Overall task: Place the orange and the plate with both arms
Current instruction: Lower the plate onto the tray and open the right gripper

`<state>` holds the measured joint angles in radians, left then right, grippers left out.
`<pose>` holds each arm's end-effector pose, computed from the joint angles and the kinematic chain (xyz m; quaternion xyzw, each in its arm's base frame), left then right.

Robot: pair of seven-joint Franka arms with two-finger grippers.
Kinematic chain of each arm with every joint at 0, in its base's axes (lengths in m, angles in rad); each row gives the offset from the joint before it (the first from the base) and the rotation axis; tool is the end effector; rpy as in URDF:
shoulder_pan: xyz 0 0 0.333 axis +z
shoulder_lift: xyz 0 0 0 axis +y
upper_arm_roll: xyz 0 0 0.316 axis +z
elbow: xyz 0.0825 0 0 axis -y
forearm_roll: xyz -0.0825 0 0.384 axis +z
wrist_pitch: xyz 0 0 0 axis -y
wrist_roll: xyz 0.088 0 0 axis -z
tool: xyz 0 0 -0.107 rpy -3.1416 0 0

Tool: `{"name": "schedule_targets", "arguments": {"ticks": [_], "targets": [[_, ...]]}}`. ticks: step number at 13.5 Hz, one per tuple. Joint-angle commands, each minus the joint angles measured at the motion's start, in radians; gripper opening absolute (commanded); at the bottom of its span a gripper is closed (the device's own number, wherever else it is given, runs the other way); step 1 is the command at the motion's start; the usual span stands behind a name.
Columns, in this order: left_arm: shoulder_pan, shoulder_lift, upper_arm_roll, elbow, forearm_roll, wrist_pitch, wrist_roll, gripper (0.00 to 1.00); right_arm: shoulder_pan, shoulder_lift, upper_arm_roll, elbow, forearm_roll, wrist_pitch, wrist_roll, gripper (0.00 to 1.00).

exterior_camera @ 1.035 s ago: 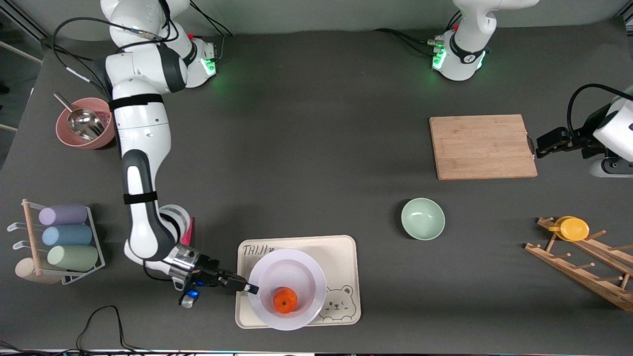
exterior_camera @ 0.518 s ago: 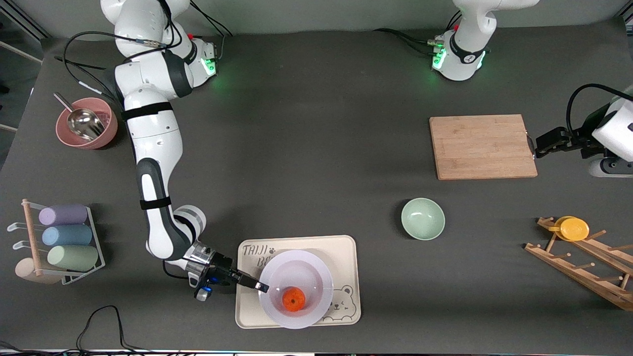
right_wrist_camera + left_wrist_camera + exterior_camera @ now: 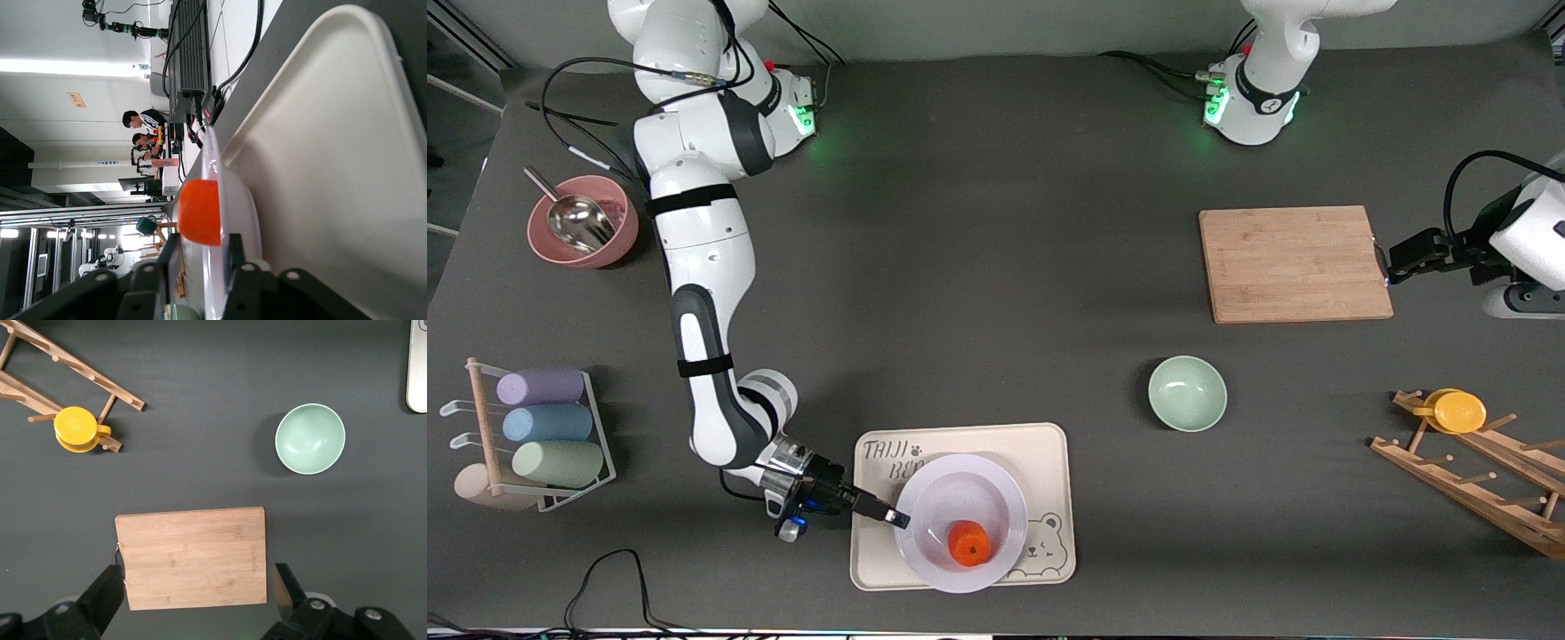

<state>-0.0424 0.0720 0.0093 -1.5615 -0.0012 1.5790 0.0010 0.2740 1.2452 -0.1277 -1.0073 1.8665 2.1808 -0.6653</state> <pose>0.5751 -0.0194 0.5889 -0.9995 0.0170 0.0272 0.0002 0.7639 0.1893 0.1017 -0.7797 0.1606 -0.1382 0.5892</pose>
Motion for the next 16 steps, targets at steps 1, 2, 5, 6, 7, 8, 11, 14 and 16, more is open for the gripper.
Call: {"name": "schedule_targets", "arguments": {"ticks": [1, 2, 5, 6, 7, 8, 11, 14, 16], "targets": [[0.001, 0.0, -0.002, 0.011, -0.008, -0.019, 0.013, 1.0, -0.01, 0.017, 0.016, 0.03, 0.017, 0.005, -0.02, 0.72], [-0.001, 0.0, -0.002, 0.011, -0.008, -0.019, 0.013, 1.0, -0.01, 0.013, 0.014, 0.03, 0.013, 0.007, -0.016, 1.0], [-0.001, 0.0, -0.002, 0.011, -0.008, -0.017, 0.011, 1.0, -0.012, -0.007, 0.005, 0.027, -0.036, 0.011, -0.005, 1.0], [-0.001, 0.0, -0.003, 0.011, -0.008, -0.017, 0.01, 1.0, -0.018, -0.018, 0.005, 0.027, -0.074, 0.016, 0.003, 1.0], [-0.001, 0.002, -0.003, 0.011, -0.008, -0.017, 0.01, 1.0, -0.018, -0.038, -0.004, 0.019, -0.128, 0.017, 0.035, 1.0], [-0.001, 0.0, -0.003, 0.011, -0.008, -0.017, 0.01, 1.0, -0.013, -0.058, -0.018, 0.001, -0.176, 0.017, 0.065, 1.0], [-0.001, 0.002, -0.003, 0.011, -0.008, -0.017, 0.008, 1.0, -0.007, -0.14, -0.046, -0.065, -0.318, 0.051, 0.13, 1.0], [-0.002, 0.002, -0.003, 0.011, -0.008, -0.017, 0.005, 1.0, -0.002, -0.24, -0.049, -0.167, -0.515, 0.053, 0.194, 1.0], [-0.002, 0.0, -0.003, 0.011, -0.008, -0.017, 0.005, 1.0, 0.001, -0.321, -0.067, -0.268, -0.578, 0.053, 0.196, 1.0]]}}
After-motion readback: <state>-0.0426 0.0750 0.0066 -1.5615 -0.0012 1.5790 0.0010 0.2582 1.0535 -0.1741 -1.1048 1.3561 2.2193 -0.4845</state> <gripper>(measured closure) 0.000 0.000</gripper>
